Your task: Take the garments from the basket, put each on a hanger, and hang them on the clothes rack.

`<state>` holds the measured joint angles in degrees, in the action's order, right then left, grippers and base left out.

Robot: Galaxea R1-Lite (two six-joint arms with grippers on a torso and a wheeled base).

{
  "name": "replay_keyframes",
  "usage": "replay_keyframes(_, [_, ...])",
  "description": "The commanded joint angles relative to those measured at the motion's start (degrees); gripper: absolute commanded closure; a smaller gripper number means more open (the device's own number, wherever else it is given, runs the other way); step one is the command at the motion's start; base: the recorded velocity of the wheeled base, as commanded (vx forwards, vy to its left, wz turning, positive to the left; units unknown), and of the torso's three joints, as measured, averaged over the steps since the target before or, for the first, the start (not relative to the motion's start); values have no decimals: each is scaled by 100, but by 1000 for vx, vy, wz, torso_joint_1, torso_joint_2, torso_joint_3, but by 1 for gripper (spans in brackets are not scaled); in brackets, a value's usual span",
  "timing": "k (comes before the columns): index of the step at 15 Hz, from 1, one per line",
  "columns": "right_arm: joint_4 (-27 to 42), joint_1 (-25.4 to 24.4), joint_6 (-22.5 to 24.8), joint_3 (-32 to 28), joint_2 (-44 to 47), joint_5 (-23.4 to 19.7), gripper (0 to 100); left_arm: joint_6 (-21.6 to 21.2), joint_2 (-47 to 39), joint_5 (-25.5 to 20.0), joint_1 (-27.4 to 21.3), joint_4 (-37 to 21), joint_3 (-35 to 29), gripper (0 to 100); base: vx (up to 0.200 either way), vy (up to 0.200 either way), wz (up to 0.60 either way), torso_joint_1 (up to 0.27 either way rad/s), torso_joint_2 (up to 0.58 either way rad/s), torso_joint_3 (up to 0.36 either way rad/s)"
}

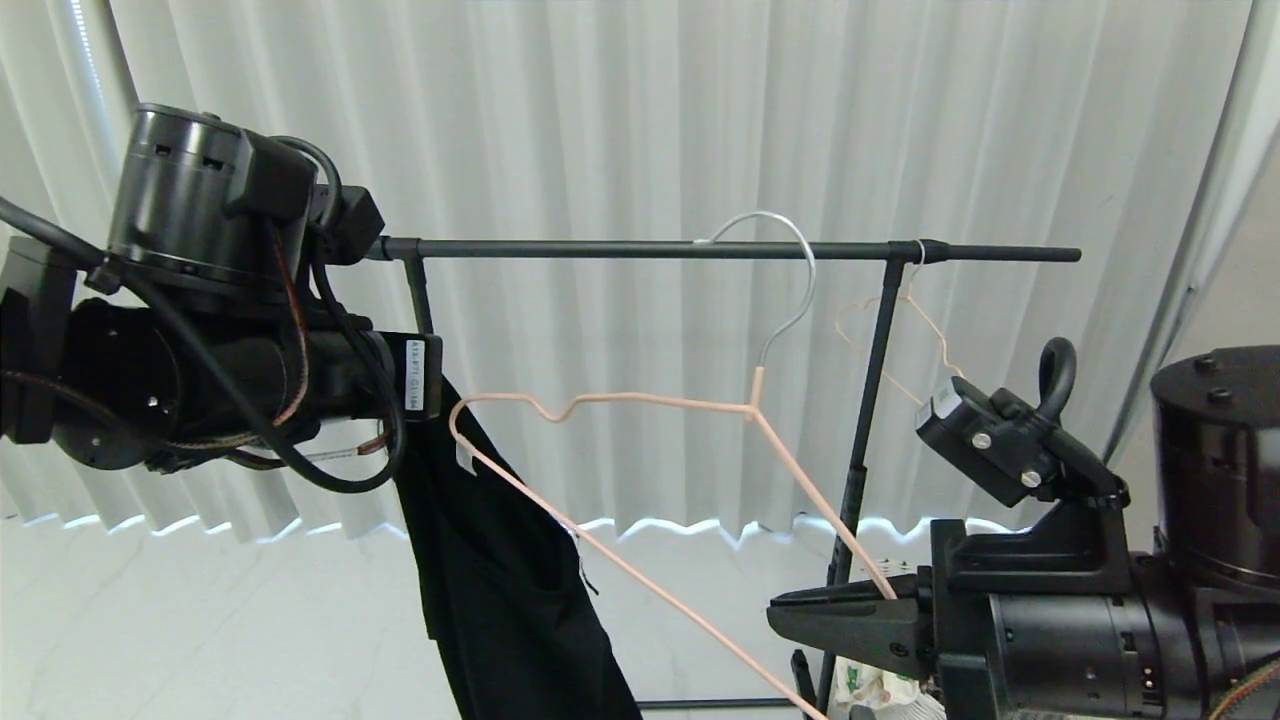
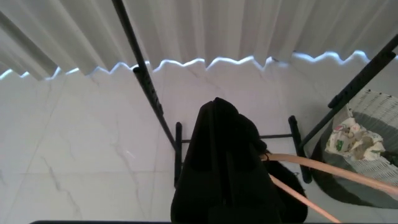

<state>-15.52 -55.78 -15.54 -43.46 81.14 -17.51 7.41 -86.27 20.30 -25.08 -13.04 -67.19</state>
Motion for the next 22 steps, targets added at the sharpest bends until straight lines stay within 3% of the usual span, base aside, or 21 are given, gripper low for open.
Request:
replay_keyframes(1, [5,-3,-1,-31,69,-16,100,15,-109,27,108,30,-13,100,0,0,0,0,0,0])
replay_keyframes(5, [5,-3,7,-128,165,-209,100,120,-171,150,73,39,-180,100,0,0,0,0,0,0])
replay_keyframes(9, [-4,15,16,-523,596,-165,100,120,-144,150,55,39,-233,100,0,0,0,0,0,0])
replay_keyframes(14, [5,112,16,-646,622,-157,100,120,-135,255,55,39,-233,100,0,0,0,0,0,0])
replay_keyframes(18, [31,-170,7,-673,684,-201,100,120,-144,264,55,39,-241,100,0,0,0,0,0,0])
replay_keyframes(22, [-13,-11,16,-752,851,-130,100,164,-118,282,29,39,-250,100,0,0,0,0,0,0])
